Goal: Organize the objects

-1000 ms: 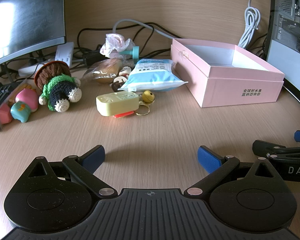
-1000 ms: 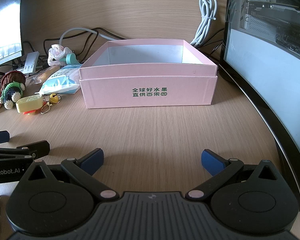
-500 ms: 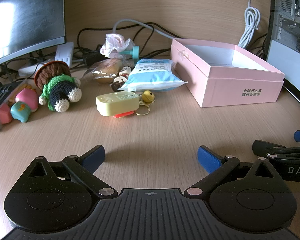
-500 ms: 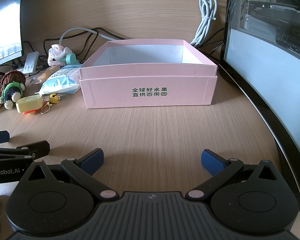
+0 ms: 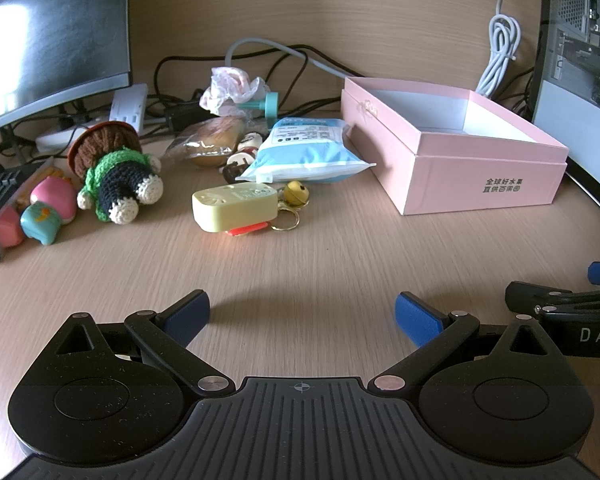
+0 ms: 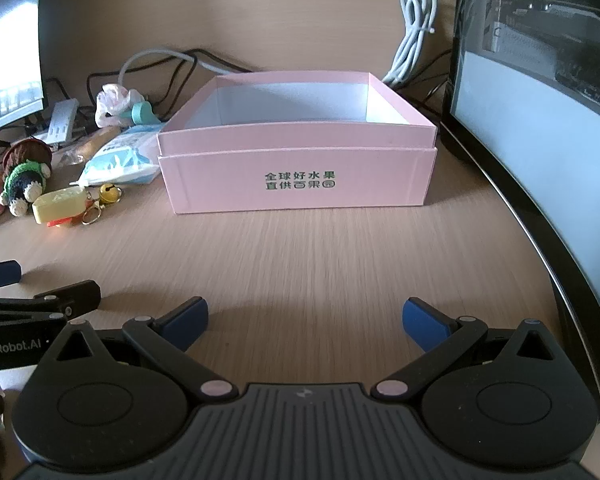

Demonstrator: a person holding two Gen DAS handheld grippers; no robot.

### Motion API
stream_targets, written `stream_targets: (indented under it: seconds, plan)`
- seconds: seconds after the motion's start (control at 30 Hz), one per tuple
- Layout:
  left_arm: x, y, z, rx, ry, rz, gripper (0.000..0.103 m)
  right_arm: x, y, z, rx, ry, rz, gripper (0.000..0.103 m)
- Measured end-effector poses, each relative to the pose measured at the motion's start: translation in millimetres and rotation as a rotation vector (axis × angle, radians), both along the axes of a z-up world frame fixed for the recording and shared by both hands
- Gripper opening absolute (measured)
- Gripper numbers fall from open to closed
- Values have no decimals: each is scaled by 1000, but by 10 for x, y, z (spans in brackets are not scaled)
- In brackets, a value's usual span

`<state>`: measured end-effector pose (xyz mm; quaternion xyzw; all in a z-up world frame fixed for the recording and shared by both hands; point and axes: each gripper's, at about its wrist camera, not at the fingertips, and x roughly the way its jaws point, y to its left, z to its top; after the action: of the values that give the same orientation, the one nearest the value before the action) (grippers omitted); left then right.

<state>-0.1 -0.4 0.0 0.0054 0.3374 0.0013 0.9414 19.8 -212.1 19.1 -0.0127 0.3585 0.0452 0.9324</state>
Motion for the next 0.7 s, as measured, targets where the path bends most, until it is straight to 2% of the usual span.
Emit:
stream_targets:
  seconds: [0.1, 0.2, 0.3, 0.37, 0.43, 0.5, 0.57, 0.6, 0.7]
  plan:
    - [-5, -15, 0, 8, -2, 5, 102, 14, -1, 23, -5, 25, -9, 103]
    - [-26, -25, 31, 6, 0, 17, 97, -7, 29, 30, -7, 45, -35, 103]
    - [-58, 100, 96, -40, 14, 4, 85, 4, 62, 45, -7, 71, -61, 103]
    - [-44, 352, 193, -97, 26, -9, 77, 25, 75, 65, -8, 94, -68, 103]
    - [-84, 695, 328, -117, -14, 43, 76, 22, 104, 96, 4, 124, -67, 103]
    - [-88, 1131, 497, -105, -84, 124, 76, -65, 181, 189, 23, 97, -68, 103]
    - [13, 1525, 608, -57, -119, 194, 75, -157, 352, 328, -11, 47, -48, 103]
    - [124, 1747, 637, -40, -110, 217, 75, -189, 438, 398, -24, 22, -42, 103]
    - [427, 2178, 646, -81, -63, 224, 74, -212, 727, 601, -15, -13, -13, 103]
